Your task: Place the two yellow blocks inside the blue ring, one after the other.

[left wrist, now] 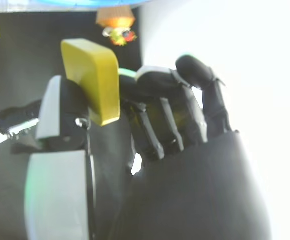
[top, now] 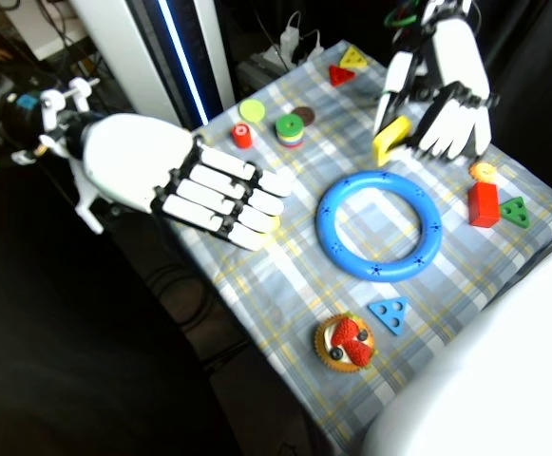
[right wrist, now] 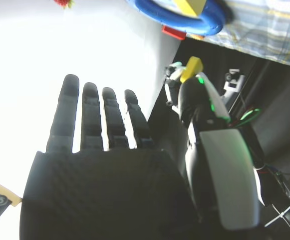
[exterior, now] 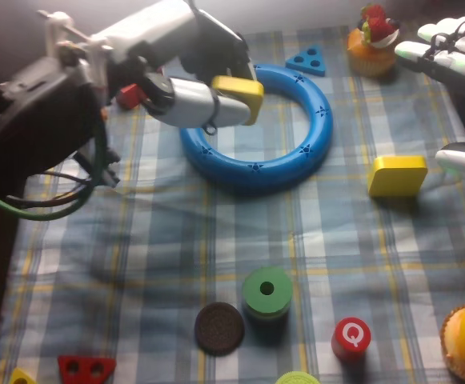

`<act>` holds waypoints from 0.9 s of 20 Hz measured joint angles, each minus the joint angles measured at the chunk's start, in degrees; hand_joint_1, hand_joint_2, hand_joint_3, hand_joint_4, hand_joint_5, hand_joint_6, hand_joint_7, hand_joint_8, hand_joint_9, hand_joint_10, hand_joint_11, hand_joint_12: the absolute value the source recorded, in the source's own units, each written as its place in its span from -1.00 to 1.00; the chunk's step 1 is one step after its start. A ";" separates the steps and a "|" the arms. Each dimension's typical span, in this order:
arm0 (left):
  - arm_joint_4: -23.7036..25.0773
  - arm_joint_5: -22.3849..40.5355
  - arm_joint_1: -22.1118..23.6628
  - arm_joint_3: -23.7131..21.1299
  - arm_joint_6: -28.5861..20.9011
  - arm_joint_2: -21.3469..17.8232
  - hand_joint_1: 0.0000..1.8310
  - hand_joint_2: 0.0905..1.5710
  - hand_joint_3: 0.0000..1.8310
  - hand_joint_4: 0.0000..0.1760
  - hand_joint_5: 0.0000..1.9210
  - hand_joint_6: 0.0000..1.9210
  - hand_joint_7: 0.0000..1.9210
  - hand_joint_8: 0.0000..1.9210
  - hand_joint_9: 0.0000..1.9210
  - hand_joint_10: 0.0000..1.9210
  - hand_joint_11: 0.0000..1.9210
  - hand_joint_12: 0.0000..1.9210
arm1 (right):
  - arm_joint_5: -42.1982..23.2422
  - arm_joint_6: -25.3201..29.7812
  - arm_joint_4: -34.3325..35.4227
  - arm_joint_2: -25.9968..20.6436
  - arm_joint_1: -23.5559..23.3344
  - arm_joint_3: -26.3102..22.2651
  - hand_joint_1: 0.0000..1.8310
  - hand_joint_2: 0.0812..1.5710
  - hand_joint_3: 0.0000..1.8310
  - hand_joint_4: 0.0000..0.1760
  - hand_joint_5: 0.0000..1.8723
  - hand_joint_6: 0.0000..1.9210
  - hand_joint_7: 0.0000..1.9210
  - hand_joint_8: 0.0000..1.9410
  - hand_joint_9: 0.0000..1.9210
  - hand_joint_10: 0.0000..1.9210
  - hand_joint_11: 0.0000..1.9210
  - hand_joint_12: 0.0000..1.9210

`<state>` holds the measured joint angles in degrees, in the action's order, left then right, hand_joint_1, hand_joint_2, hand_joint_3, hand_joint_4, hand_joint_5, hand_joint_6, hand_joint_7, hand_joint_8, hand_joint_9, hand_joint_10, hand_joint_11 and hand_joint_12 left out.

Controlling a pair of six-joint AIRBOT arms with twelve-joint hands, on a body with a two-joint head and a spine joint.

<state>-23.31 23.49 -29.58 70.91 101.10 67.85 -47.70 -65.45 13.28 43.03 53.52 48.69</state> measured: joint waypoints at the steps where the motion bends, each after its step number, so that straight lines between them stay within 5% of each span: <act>1: -1.44 -1.25 0.28 1.11 1.11 0.94 0.35 0.46 -1.00 -1.00 -0.03 -0.13 -0.12 0.54 -0.33 0.85 -0.72 1.00 | 0.02 0.11 0.28 0.00 0.00 0.11 -0.53 0.69 -1.00 -0.58 -1.00 -1.00 -1.00 -1.00 -1.00 -1.00 -1.00 -0.81; 2: -1.99 -2.36 0.66 2.03 1.55 1.33 0.34 0.46 -1.00 -1.00 -0.07 -0.04 -0.11 0.50 -0.38 0.81 -0.68 1.00 | -0.11 0.13 0.20 0.04 0.00 0.15 -0.52 0.69 -1.00 -0.58 -1.00 -1.00 -1.00 -1.00 -1.00 -1.00 -1.00 -0.81; 3: -3.15 -3.48 1.18 3.87 2.36 2.78 0.13 0.42 -1.00 -1.00 -0.32 -0.30 -0.40 0.21 -0.66 0.63 -0.91 1.00 | 0.07 0.13 0.55 0.15 0.02 0.22 -0.52 0.69 -1.00 -0.60 -1.00 -1.00 -1.00 -1.00 -1.00 -1.00 -1.00 -0.84; 4: -4.66 -4.26 1.70 5.88 2.54 4.37 0.00 0.43 -1.00 -0.49 -0.52 -0.52 -0.59 -0.33 -0.84 0.16 -0.98 0.82 | -0.11 0.15 0.31 0.68 0.00 0.39 -0.52 0.69 -1.00 -0.60 -1.00 -1.00 -1.00 -1.00 -1.00 -1.00 -1.00 -0.85; 6: -8.02 -4.85 1.99 6.88 6.21 5.84 -0.02 0.41 -1.00 -0.31 -0.57 -0.83 -0.60 -0.88 -0.87 -0.35 -1.00 0.43 | 0.07 0.31 -0.33 1.11 0.02 0.39 -0.53 0.70 -1.00 -0.67 -1.00 -1.00 -1.00 -1.00 -1.00 -1.00 -1.00 -0.81; 9: -9.70 -6.60 2.21 6.93 8.85 6.69 -0.08 0.44 -1.00 -0.03 -0.61 -0.95 -0.69 -0.99 -0.96 -0.50 -1.00 0.08 | 0.00 0.46 0.22 1.27 0.00 0.79 -0.53 0.70 -1.00 -0.88 -1.00 -1.00 -1.00 -1.00 -1.00 -1.00 -1.00 -0.83; 11: -9.75 -6.51 2.21 6.73 9.05 6.47 -0.14 0.47 -1.00 -0.07 -0.61 -0.97 -0.70 -1.00 -0.95 -0.57 -1.00 -0.17 | 0.09 0.70 0.24 1.38 0.00 1.03 -0.51 0.68 -1.00 -0.63 -1.00 -1.00 -1.00 -1.00 -1.00 -1.00 -1.00 -0.91; 13: -9.64 -5.40 2.19 5.01 9.01 5.42 -0.28 0.63 -0.98 -0.55 -0.57 -0.99 -0.66 -1.00 -0.89 -0.62 -1.00 0.08 | 0.61 0.98 -0.04 1.99 0.02 1.46 -0.51 0.66 -1.00 -0.77 -1.00 -1.00 -0.98 -1.00 -0.96 -0.99 -1.00 -0.56; 15: -6.49 -3.13 1.66 2.60 5.60 3.43 -0.41 0.73 -0.99 -0.60 -0.58 -1.00 -0.64 -0.99 -0.89 -0.60 -1.00 0.12 | 1.99 1.81 -0.24 2.75 0.02 2.12 -0.48 0.65 -1.00 -0.77 -1.00 -1.00 -0.95 -0.99 -0.93 -0.98 -1.00 -0.27; 17: -1.57 0.37 0.48 -0.04 -1.25 0.94 -0.51 0.80 -1.00 -0.88 -0.59 -1.00 -0.67 -1.00 -0.97 -0.56 -1.00 -0.03 | 3.41 2.62 0.00 3.80 0.02 3.08 -0.43 0.64 -1.00 -0.77 -1.00 -1.00 -0.95 -1.00 -0.94 -0.98 -1.00 -0.29; 18: 0.26 1.90 -0.11 -1.22 -4.07 -0.55 -0.50 0.81 -1.00 -0.90 -0.60 -1.00 -0.69 -0.99 -0.96 -0.69 -1.00 -0.33 | 3.80 2.69 0.11 4.22 0.20 3.34 -0.38 0.64 -1.00 -0.90 -0.99 -1.00 -0.94 -1.00 -0.93 -0.98 -1.00 -0.24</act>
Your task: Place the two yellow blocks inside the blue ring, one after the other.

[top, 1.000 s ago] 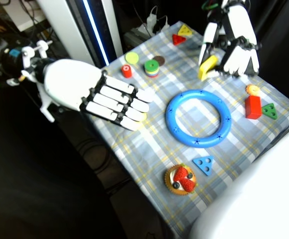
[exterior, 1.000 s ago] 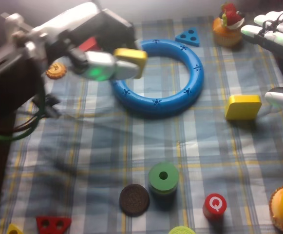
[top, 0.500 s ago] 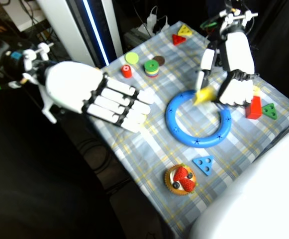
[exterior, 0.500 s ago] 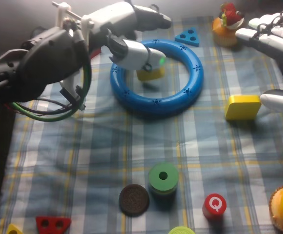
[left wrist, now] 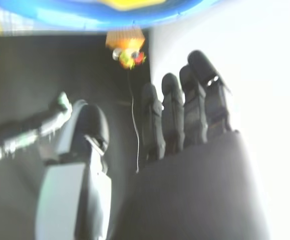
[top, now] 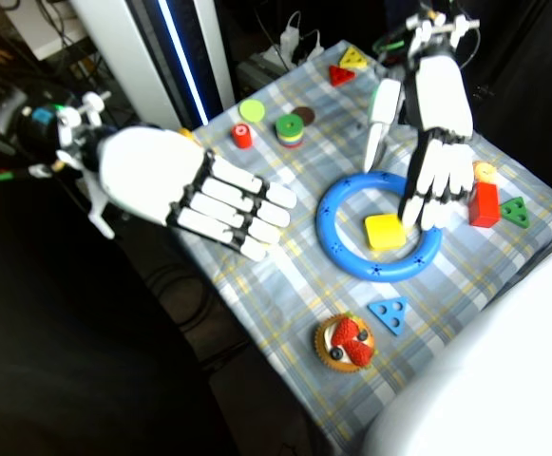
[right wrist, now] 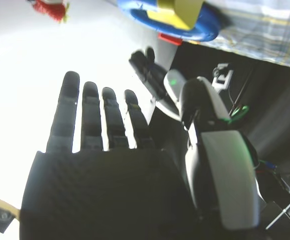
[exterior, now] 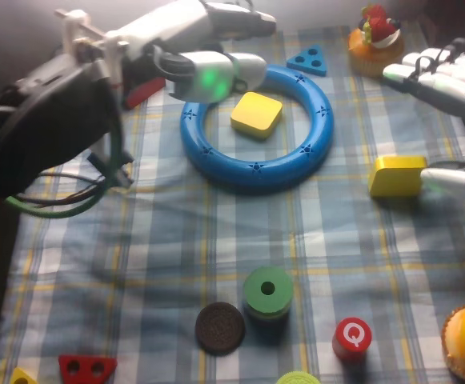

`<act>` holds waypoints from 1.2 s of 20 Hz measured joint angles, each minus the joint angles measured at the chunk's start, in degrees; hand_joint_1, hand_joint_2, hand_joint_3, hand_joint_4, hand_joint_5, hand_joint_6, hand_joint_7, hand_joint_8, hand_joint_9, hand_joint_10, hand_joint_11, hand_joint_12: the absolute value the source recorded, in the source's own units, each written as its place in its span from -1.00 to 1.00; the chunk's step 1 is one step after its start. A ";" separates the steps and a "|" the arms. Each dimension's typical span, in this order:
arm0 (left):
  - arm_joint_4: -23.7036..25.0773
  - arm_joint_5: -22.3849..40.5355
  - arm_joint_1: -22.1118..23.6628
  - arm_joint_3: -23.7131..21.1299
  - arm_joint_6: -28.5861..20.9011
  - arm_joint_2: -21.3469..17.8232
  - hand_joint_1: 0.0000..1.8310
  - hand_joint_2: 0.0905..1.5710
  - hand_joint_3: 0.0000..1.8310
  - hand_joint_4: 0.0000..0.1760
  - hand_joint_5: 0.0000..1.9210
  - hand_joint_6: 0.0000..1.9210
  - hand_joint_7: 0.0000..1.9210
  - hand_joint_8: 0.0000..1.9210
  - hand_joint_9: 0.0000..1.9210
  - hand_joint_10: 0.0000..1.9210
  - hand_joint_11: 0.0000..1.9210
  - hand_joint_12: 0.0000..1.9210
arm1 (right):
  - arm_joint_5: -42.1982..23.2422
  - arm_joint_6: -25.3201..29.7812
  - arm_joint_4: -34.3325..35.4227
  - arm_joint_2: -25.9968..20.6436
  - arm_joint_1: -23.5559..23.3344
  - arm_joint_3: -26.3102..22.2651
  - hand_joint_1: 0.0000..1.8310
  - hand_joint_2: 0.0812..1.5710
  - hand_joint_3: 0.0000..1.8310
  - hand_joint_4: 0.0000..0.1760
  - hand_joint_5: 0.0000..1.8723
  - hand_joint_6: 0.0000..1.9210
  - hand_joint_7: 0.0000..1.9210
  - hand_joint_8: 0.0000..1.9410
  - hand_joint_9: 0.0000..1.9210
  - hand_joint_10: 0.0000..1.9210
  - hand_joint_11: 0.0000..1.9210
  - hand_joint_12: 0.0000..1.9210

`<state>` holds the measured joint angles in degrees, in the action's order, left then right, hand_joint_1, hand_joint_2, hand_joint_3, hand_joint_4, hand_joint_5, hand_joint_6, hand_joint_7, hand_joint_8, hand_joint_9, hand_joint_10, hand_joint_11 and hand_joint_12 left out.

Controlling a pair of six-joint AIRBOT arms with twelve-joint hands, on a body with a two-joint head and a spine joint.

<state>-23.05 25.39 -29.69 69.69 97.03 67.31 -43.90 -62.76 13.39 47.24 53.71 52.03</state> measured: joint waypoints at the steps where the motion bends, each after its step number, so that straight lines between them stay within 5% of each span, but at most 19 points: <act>1: 1.95 2.14 -0.61 -1.33 -2.80 -1.60 -0.48 0.82 -1.00 -1.00 -0.60 -1.00 -0.71 -1.00 -0.95 -0.75 -1.00 -0.64 | 0.52 0.07 -0.07 0.52 0.04 0.26 -0.33 0.62 -1.00 -0.88 -0.96 -0.99 -0.92 -0.99 -0.92 -0.98 -1.00 -0.17; 2: 3.32 4.85 -1.33 -2.75 -4.94 -3.26 -0.49 0.82 -1.00 -0.89 -0.60 -1.00 -0.71 -1.00 -0.93 -0.78 -1.00 -0.65 | 1.27 0.13 -0.09 1.11 0.04 0.55 -0.31 0.61 -1.00 -0.94 -0.95 -0.99 -0.90 -0.99 -0.91 -0.97 -1.00 -0.15; 4: 5.44 9.44 -2.99 -5.05 -8.44 -5.73 -0.34 0.78 -1.00 -1.00 -0.57 -0.99 -0.66 -0.99 -0.83 -0.75 -1.00 -0.05 | 2.34 0.44 -0.26 2.21 0.04 1.25 -0.33 0.63 -1.00 -1.00 -0.89 -0.98 -0.84 -0.98 -0.86 -0.94 -1.00 0.06; 5: 6.43 11.63 -4.07 -6.38 -10.08 -7.04 -0.28 0.76 -1.00 -1.00 -0.59 -0.99 -0.64 -0.98 -0.83 -0.74 -1.00 0.05 | 2.84 0.61 -0.13 2.75 0.04 1.68 -0.31 0.62 -1.00 -1.00 -0.87 -0.98 -0.81 -0.98 -0.84 -0.93 -1.00 0.13; 8: 7.45 16.52 -6.80 -9.68 -11.50 -9.81 -0.32 0.76 -1.00 -0.96 -0.56 -0.99 -0.67 -0.99 -0.85 -0.74 -1.00 -0.02 | 4.33 0.68 0.57 4.24 0.04 2.86 -0.27 0.64 -1.00 -1.00 -0.75 -0.94 -0.71 -0.96 -0.75 -0.87 -1.00 0.33; 9: 7.69 18.27 -7.58 -10.62 -11.61 -10.71 -0.32 0.75 -1.00 -0.93 -0.56 -0.98 -0.67 -0.99 -0.87 -0.73 -1.00 -0.07 | 4.90 0.66 0.74 4.90 0.04 3.37 -0.14 0.63 -1.00 -1.00 -0.58 -0.87 -0.49 -0.80 -0.67 -0.47 -1.00 0.48; 10: 7.89 20.28 -8.33 -11.23 -12.33 -11.39 -0.31 0.75 -1.00 -1.00 -0.55 -0.99 -0.64 -0.99 -0.88 -0.65 -1.00 -0.05 | 5.35 0.72 1.07 5.73 -0.02 4.00 -0.08 0.65 -0.99 -1.00 -0.45 -0.72 -0.42 -0.44 -0.64 0.01 -0.97 0.73; 11: 8.66 21.70 -8.87 -11.54 -13.75 -11.87 -0.34 0.77 -1.00 -1.00 -0.55 -0.99 -0.64 -0.99 -0.88 -0.63 -1.00 -0.02 | 6.05 0.79 1.22 6.32 -0.39 4.44 0.20 0.62 -1.00 -1.00 -0.39 0.24 -0.21 0.28 -0.40 0.39 -0.61 0.90; 12: 9.11 23.41 -9.90 -11.78 -15.15 -12.57 -0.32 0.76 -1.00 -1.00 -0.55 -0.99 -0.64 -1.00 -0.87 -0.63 -1.00 -0.01 | 7.10 0.83 1.55 7.17 -1.11 5.22 0.27 0.62 -1.00 -1.00 -0.40 0.44 -0.17 0.48 -0.18 0.54 -0.27 0.93; 15: 8.68 25.35 -11.26 -12.02 -15.96 -13.49 -0.27 0.73 -1.00 -1.00 -0.52 -0.99 -0.59 -0.99 -0.81 -0.70 -1.00 0.01 | 8.31 1.57 1.84 8.85 -2.64 6.91 0.23 0.66 -1.00 -1.00 -0.43 0.56 -0.24 0.62 -0.47 0.66 -0.63 1.00; 16: 8.46 25.57 -11.61 -12.02 -15.98 -13.57 -0.26 0.73 -1.00 -1.00 -0.52 -1.00 -0.57 -1.00 -0.77 -0.76 -1.00 -0.03 | 9.22 1.90 1.75 8.92 -3.65 6.93 0.25 0.67 -1.00 -1.00 -0.41 0.49 -0.27 0.72 -0.38 0.81 -0.35 1.00; 18: 7.80 26.12 -12.68 -12.85 -16.15 -14.05 -0.27 0.73 -1.00 -1.00 -0.54 -1.00 -0.57 -1.00 -0.76 -0.77 -1.00 0.03 | 9.09 2.32 0.57 8.92 -5.20 6.97 0.26 0.65 -1.00 -1.00 -0.38 0.45 -0.24 0.67 -0.32 0.78 -0.28 1.00; 19: 8.09 26.43 -13.60 -13.51 -16.22 -14.62 -0.29 0.73 -1.00 -1.00 -0.58 -1.00 -0.60 -1.00 -0.76 -0.77 -1.00 0.11 | 8.81 3.08 -0.59 8.90 -6.03 7.19 0.40 0.61 -1.00 -1.00 -0.39 0.43 -0.25 0.52 -0.27 0.76 -0.39 0.99; 21: 8.00 27.54 -15.43 -14.84 -16.20 -15.74 -0.32 0.74 -1.00 -1.00 -0.61 -1.00 -0.64 -1.00 -0.78 -0.76 -1.00 0.20 | 8.98 3.91 -2.97 8.90 -8.28 7.32 0.44 0.61 -1.00 -1.00 -0.39 0.41 -0.25 0.54 -0.31 0.77 -0.50 0.98; 24: 6.91 31.08 -18.69 -16.39 -16.52 -16.83 -0.22 0.73 -1.00 -1.00 -0.60 -0.99 -0.61 -0.99 -0.80 -0.71 -1.00 0.29 | 9.94 4.07 -5.66 9.22 -12.07 8.35 0.26 0.64 -1.00 -1.00 -0.39 0.48 -0.22 0.61 -0.33 0.60 -0.40 0.92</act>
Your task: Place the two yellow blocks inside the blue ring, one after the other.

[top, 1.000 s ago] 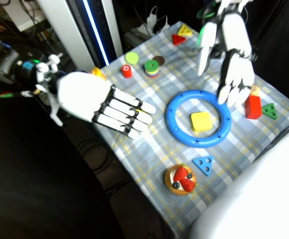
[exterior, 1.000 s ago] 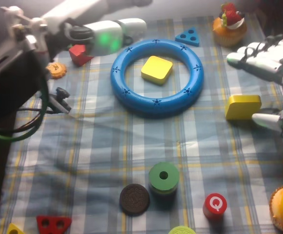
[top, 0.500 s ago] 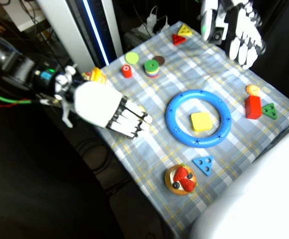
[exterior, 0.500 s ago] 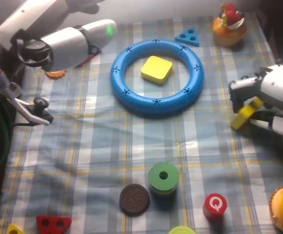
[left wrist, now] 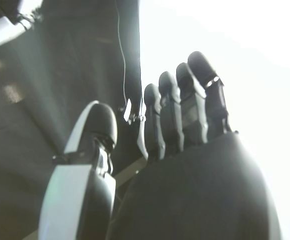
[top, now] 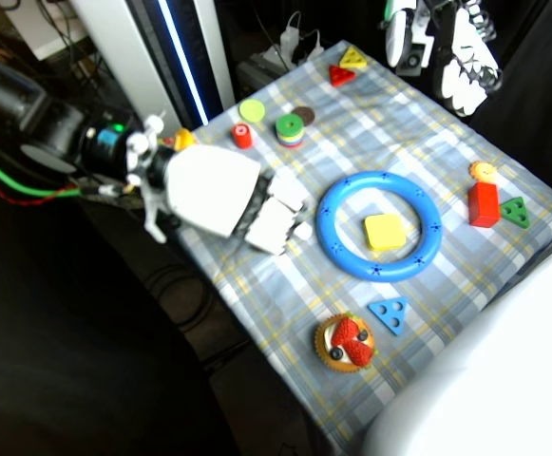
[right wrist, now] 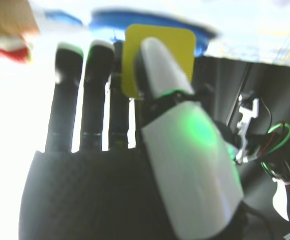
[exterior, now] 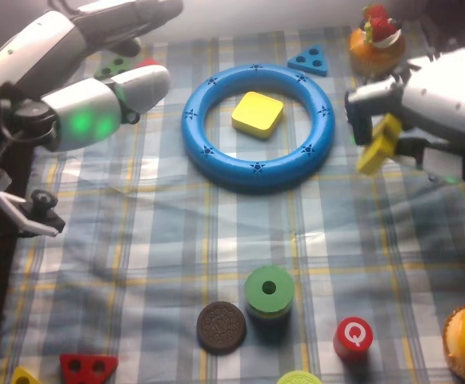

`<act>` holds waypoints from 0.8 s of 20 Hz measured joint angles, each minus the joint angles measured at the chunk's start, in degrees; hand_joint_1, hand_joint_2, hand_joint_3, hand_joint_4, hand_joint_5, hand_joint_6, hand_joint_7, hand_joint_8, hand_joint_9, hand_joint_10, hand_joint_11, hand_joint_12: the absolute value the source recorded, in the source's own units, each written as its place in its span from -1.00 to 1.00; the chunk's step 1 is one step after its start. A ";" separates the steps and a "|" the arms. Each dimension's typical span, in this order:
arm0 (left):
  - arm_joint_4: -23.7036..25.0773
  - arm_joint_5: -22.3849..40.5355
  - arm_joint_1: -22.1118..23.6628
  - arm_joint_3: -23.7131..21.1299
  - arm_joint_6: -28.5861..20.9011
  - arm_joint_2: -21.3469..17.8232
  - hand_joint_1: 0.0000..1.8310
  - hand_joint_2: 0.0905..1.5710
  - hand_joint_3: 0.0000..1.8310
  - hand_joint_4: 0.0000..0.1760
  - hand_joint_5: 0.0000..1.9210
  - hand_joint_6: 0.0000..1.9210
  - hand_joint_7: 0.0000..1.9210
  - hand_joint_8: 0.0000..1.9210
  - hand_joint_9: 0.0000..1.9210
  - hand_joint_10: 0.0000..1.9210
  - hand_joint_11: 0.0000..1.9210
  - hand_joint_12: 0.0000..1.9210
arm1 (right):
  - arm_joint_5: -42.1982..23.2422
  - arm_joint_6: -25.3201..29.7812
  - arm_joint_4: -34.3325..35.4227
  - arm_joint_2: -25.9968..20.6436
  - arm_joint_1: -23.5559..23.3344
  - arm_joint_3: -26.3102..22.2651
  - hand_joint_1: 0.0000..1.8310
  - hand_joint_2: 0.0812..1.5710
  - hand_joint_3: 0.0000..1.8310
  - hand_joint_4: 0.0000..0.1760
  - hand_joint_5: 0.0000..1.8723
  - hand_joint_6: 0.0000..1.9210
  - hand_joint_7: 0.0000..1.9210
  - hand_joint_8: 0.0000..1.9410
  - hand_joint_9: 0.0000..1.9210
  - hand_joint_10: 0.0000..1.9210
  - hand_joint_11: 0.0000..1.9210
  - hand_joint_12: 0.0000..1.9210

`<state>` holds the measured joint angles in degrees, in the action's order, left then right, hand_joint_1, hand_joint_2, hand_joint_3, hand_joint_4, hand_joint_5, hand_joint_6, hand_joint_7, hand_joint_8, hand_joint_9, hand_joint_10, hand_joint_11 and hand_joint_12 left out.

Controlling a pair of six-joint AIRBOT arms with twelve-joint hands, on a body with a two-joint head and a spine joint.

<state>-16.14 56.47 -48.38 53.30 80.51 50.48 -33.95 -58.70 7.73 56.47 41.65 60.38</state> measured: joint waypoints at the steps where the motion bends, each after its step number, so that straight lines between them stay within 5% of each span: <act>1: 0.17 0.70 -1.31 -0.24 -0.96 -0.26 -0.25 0.76 -1.00 -1.00 -0.64 -1.00 -0.63 -1.00 -0.86 -0.57 -1.00 0.30 | 0.44 0.00 -0.35 0.72 -1.88 0.87 0.27 0.63 -1.00 -1.00 -0.35 0.41 -0.24 0.68 -0.36 0.69 -0.41 0.99; 3: 0.09 1.97 -3.26 -0.46 -2.71 -0.39 -0.23 0.76 -1.00 -1.00 -0.63 -1.00 -0.61 -0.99 -0.84 -0.54 -1.00 0.29 | 2.21 -0.02 -1.53 2.51 -5.03 2.71 0.41 0.62 -1.00 -1.00 -0.34 0.34 -0.27 0.63 -0.32 0.79 -0.42 1.00; 5: -0.68 2.49 -4.37 -0.50 -2.86 -0.42 0.03 0.63 -1.00 -1.00 -0.56 -0.99 -0.54 -0.99 -0.85 -0.37 -1.00 0.38 | 4.70 0.00 -3.17 5.14 -8.11 4.85 0.41 0.60 -1.00 -1.00 -0.35 0.40 -0.24 0.53 -0.29 0.71 -0.44 0.88; 7: -1.62 2.84 -4.98 -0.50 -2.84 -0.42 0.07 0.58 -1.00 -1.00 -0.51 -0.99 -0.52 -1.00 -0.84 -0.43 -1.00 0.35 | 7.67 0.07 -4.61 7.82 -10.73 7.23 0.27 0.63 -1.00 -1.00 -0.35 0.47 -0.27 0.60 -0.37 0.62 -0.44 0.89; 10: -2.12 3.30 -5.92 -0.50 -3.26 -0.42 0.06 0.59 -1.00 -1.00 -0.50 -0.99 -0.52 -1.00 -0.84 -0.46 -1.00 0.38 | 10.80 -0.44 -4.96 11.26 -13.70 10.56 0.44 0.56 -1.00 -1.00 -0.31 0.35 -0.22 0.42 -0.24 0.65 -0.44 0.75; 11: -2.47 3.41 -6.10 -0.50 -3.32 -0.42 0.08 0.58 -1.00 -1.00 -0.50 -1.00 -0.52 -1.00 -0.85 -0.45 -1.00 0.39 | 11.78 -0.74 -4.96 12.59 -14.27 11.82 0.28 0.60 -1.00 -1.00 -0.34 0.48 -0.21 0.45 -0.40 0.25 -0.67 0.70; 12: -2.60 3.54 -6.10 -0.50 -3.37 -0.42 0.11 0.59 -1.00 -1.00 -0.50 -1.00 -0.51 -1.00 -0.87 -0.38 -1.00 0.46 | 12.59 -0.94 -4.96 13.70 -14.38 12.87 0.16 0.54 -1.00 -1.00 -0.50 -0.22 -0.40 -0.16 -0.56 0.02 -0.93 0.68; 13: -2.60 3.67 -6.10 -0.50 -3.52 -0.39 0.09 0.59 -1.00 -1.00 -0.50 -1.00 -0.52 -1.00 -0.88 -0.37 -1.00 0.48 | 14.58 -1.07 -4.96 14.97 -14.38 14.05 0.12 0.51 -1.00 -1.00 -0.53 -0.63 -0.46 -0.57 -0.65 -0.13 -0.99 0.56; 15: -2.56 3.65 -6.12 -0.50 -3.93 -0.39 0.04 0.61 -0.99 -1.00 -0.52 -1.00 -0.53 -1.00 -0.89 -0.36 -1.00 0.48 | 18.29 -1.05 -4.92 16.55 -14.38 15.19 0.03 0.47 -1.00 -0.56 -0.81 -0.97 -0.73 -0.97 -0.80 -0.64 -1.00 0.10; 16: -2.54 3.67 -6.12 -0.50 -3.98 -0.39 0.04 0.61 -0.99 -1.00 -0.52 -1.00 -0.53 -1.00 -0.89 -0.36 -1.00 0.48 | 18.78 -1.07 -4.83 16.72 -14.38 15.39 0.03 0.47 -1.00 -0.56 -0.81 -0.97 -0.73 -0.97 -0.80 -0.64 -1.00 0.10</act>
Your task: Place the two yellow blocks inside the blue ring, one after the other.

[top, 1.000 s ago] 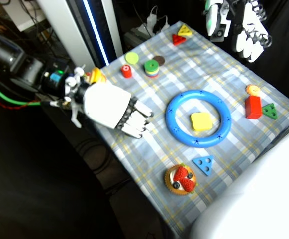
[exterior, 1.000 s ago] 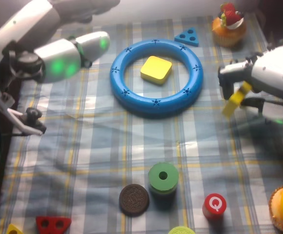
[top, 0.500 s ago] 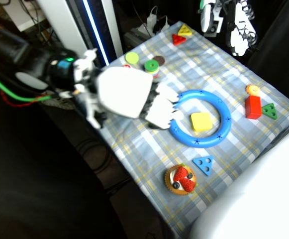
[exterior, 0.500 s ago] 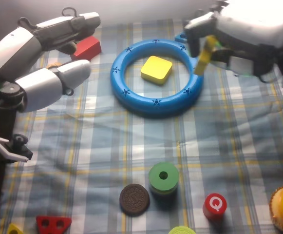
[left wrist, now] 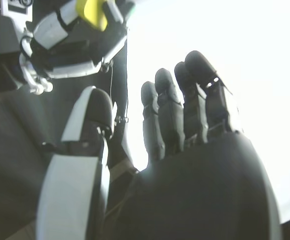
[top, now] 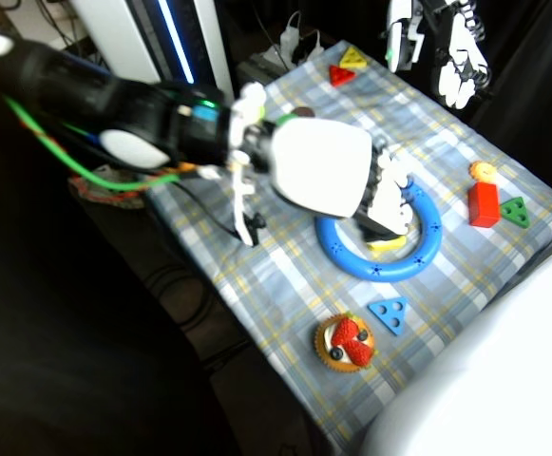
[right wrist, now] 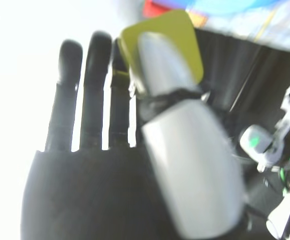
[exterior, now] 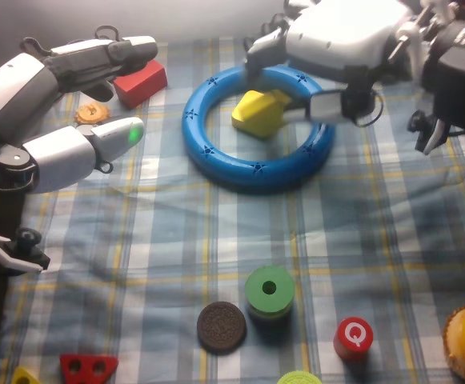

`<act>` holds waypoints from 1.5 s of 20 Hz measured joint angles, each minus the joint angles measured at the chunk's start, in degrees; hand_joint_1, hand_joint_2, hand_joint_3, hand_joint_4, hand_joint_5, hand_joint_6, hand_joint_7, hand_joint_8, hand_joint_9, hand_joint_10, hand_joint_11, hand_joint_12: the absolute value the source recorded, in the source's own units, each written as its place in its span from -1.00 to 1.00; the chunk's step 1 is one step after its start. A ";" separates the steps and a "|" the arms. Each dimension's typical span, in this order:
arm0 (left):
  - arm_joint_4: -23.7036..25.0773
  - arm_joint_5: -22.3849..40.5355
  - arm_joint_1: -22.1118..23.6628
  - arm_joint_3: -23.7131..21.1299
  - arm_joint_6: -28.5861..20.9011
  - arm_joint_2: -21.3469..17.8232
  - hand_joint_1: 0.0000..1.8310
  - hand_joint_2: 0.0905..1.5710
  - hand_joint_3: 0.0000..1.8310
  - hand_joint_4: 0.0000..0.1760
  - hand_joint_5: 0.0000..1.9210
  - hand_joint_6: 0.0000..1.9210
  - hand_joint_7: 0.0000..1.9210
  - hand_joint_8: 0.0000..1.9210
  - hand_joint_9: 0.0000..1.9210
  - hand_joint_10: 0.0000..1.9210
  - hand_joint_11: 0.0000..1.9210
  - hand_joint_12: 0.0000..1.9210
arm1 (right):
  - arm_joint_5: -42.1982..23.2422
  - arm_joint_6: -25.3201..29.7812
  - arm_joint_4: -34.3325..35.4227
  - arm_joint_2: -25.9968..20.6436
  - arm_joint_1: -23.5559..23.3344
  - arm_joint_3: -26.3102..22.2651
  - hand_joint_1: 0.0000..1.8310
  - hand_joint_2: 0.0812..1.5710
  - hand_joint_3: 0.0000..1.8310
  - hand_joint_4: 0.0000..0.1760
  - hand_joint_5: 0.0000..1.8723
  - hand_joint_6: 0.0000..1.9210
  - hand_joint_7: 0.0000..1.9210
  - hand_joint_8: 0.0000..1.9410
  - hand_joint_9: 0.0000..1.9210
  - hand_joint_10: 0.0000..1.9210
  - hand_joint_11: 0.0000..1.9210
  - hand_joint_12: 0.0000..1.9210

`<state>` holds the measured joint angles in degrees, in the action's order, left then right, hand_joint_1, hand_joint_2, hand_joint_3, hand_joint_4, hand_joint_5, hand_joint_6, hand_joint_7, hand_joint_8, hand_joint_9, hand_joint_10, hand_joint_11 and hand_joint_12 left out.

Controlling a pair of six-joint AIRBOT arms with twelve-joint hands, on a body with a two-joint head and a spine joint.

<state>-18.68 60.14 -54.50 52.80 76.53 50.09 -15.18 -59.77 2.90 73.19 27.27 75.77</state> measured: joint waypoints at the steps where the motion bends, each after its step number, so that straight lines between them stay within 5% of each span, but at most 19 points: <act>1: 0.00 0.26 0.00 0.00 -0.11 0.02 -0.01 0.62 -1.00 -1.00 -0.53 -1.00 -0.53 -1.00 -0.89 -0.37 -1.00 0.46 | 0.55 0.00 0.33 0.11 0.00 0.22 -0.09 0.44 -1.00 0.30 -0.99 -1.00 -0.95 -1.00 -0.84 -0.87 -1.00 -0.05; 3: -0.02 0.48 -0.02 0.07 -0.13 0.07 -0.01 0.62 -1.00 -1.00 -0.53 -1.00 -0.52 -1.00 -0.87 -0.39 -1.00 0.43 | 0.68 -0.02 0.52 -0.13 0.00 0.33 -0.24 0.46 -1.00 0.55 -1.00 -1.00 -1.00 -1.00 -0.90 -0.92 -1.00 -0.11; 5: -0.02 0.83 -0.02 0.04 -0.20 0.07 0.06 0.60 -1.00 -1.00 -0.52 -1.00 -0.53 -1.00 -0.87 -0.39 -1.00 0.43 | 0.72 -0.02 0.55 -1.01 0.00 -0.46 -0.30 0.51 -1.00 -0.05 -1.00 -1.00 -1.00 -1.00 -0.95 -0.95 -1.00 -0.12; 7: -0.24 1.22 -0.09 0.04 -0.39 0.07 0.07 0.60 -1.00 -1.00 -0.52 -1.00 -0.53 -1.00 -0.87 -0.38 -1.00 0.42 | 0.37 -0.02 0.52 -2.82 0.00 -2.51 -0.39 0.54 -1.00 0.03 -1.00 -1.00 -1.00 -1.00 -0.98 -0.98 -1.00 -0.35; 9: -0.33 1.60 -0.42 -0.02 -0.46 0.04 0.07 0.61 -1.00 -1.00 -0.52 -1.00 -0.53 -1.00 -0.88 -0.35 -1.00 0.44 | -1.36 -0.02 0.46 -5.05 0.00 -5.07 -0.43 0.57 -1.00 -0.14 -1.00 -1.00 -1.00 -1.00 -1.00 -1.00 -1.00 -0.43; 10: -0.28 2.12 -0.72 -0.13 -0.55 0.04 0.08 0.61 -1.00 -1.00 -0.52 -1.00 -0.54 -1.00 -0.90 -0.31 -1.00 0.44 | -2.62 -0.07 0.46 -6.60 0.00 -6.75 -0.52 0.58 -1.00 -0.59 -1.00 -1.00 -1.00 -1.00 -1.00 -1.00 -1.00 -0.45; 11: -0.50 2.34 -0.92 -0.39 -0.59 -0.13 0.07 0.61 -1.00 -1.00 -0.53 -1.00 -0.56 -1.00 -0.91 -0.30 -1.00 0.43 | -4.13 -0.04 0.22 -8.31 0.02 -8.52 -0.56 0.59 -1.00 -0.70 -1.00 -1.00 -1.00 -1.00 -1.00 -1.00 -1.00 -0.55; 12: -0.61 2.51 -1.29 -0.68 -0.59 -0.37 -0.03 0.65 -1.00 -1.00 -0.61 -1.00 -0.66 -1.00 -0.93 -0.46 -1.00 0.25 | -6.27 -0.04 -0.09 -10.49 0.26 -10.49 -0.68 0.60 -1.00 -0.94 -1.00 -1.00 -1.00 -1.00 -1.00 -1.00 -1.00 -0.97; 14: -0.90 3.52 -1.95 -0.85 -0.61 -0.72 -0.18 0.70 -1.00 -1.00 -0.72 -1.00 -0.77 -1.00 -0.93 -0.66 -1.00 0.07 | -10.05 -0.07 -0.63 -13.99 1.90 -13.22 -0.74 0.57 -1.00 -0.40 -1.00 -1.00 -1.00 -1.00 -1.00 -1.00 -1.00 -1.00; 16: -1.75 4.17 -2.34 -1.22 -0.61 -1.16 -0.33 0.73 -1.00 -1.00 -0.83 -1.00 -0.87 -1.00 -0.97 -0.82 -1.00 -0.21 | -13.20 -0.07 -0.68 -18.14 5.03 -16.63 -0.74 0.58 -1.00 -0.67 -1.00 -1.00 -1.00 -1.00 -1.00 -1.00 -1.00 -1.00; 17: -1.75 4.37 -2.38 -1.44 -0.63 -1.40 -0.35 0.74 -1.00 -1.00 -0.84 -1.00 -0.88 -1.00 -0.96 -0.87 -1.00 -0.28 | -15.28 -0.04 -0.79 -20.46 7.34 -18.60 -0.74 0.59 -1.00 -0.67 -1.00 -1.00 -1.00 -1.00 -1.00 -1.00 -1.00 -1.00; 18: -1.66 4.92 -2.54 -1.53 -0.68 -1.42 -0.39 0.74 -1.00 -1.00 -0.87 -1.00 -0.90 -1.00 -0.96 -0.91 -1.00 -0.33 | -16.81 -0.04 -0.72 -21.90 8.87 -19.78 -0.73 0.58 -1.00 -0.43 -1.00 -1.00 -1.00 -1.00 -1.00 -1.00 -1.00 -1.00; 19: -1.62 5.53 -2.80 -1.84 -0.76 -1.55 -0.47 0.73 -1.00 -0.79 -0.93 -1.00 -0.97 -1.00 -0.99 -0.98 -1.00 -0.49 | -19.17 -0.04 -0.35 -23.76 11.15 -21.18 -0.77 0.61 -0.99 -1.00 -1.00 -1.00 -1.00 -1.00 -1.00 -1.00 -1.00 -1.00; 20: -1.46 5.79 -2.97 -2.14 -0.79 -1.77 -0.50 0.73 -1.00 -0.71 -0.96 -1.00 -1.00 -1.00 -1.00 -1.00 -1.00 -0.60 | -21.29 -0.04 0.61 -25.14 13.20 -22.29 -0.80 0.61 -0.99 -1.00 -1.00 -1.00 -1.00 -1.00 -1.00 -1.00 -1.00 -1.00; 23: -1.79 6.78 -3.82 -2.60 -0.79 -2.27 -0.49 0.70 -1.00 -0.82 -0.96 -1.00 -1.00 -1.00 -1.00 -1.00 -1.00 -0.68 | -28.17 -0.11 4.33 -28.79 19.93 -25.31 -0.74 0.60 -1.00 -0.20 -1.00 -1.00 -1.00 -1.00 -1.00 -1.00 -1.00 -1.00; 26: -1.88 8.31 -4.24 -2.67 -0.83 -2.49 -0.55 0.69 -1.00 -0.79 -1.00 -1.00 -1.00 -1.00 -1.00 -1.00 -1.00 -0.83 | -37.24 -0.42 11.02 -30.49 29.35 -28.00 -0.74 0.60 -1.00 0.36 -1.00 -1.00 -1.00 -1.00 -1.00 -1.00 -1.00 -1.00; 28: -1.86 8.85 -4.35 -3.02 -0.85 -2.56 -0.61 0.68 -1.00 -0.61 -1.00 -1.00 -1.00 -1.00 -1.00 -1.00 -1.00 -0.96 | -40.59 -0.42 12.96 -31.28 32.79 -29.33 -0.73 0.58 -1.00 0.31 -1.00 -1.00 -1.00 -1.00 -1.00 -1.00 -1.00 -1.00; 29: -1.66 9.01 -4.35 -3.21 -0.87 -2.71 -0.61 0.68 -1.00 -0.75 -1.00 -1.00 -1.00 -1.00 -1.00 -1.00 -1.00 -0.99 | -42.77 -0.42 13.84 -31.87 34.64 -30.12 -0.68 0.56 -1.00 0.61 -1.00 -1.00 -1.00 -1.00 -1.00 -1.00 -1.00 -1.00; 30: -1.70 9.33 -4.55 -3.48 -1.25 -2.86 -0.58 0.70 -1.00 -1.00 -1.00 -1.00 -1.00 -1.00 -1.00 -1.00 -1.00 -1.00 | -45.37 -0.42 14.97 -32.46 36.63 -30.91 -0.70 0.55 -1.00 0.35 -1.00 -1.00 -1.00 -1.00 -1.00 -1.00 -1.00 -1.00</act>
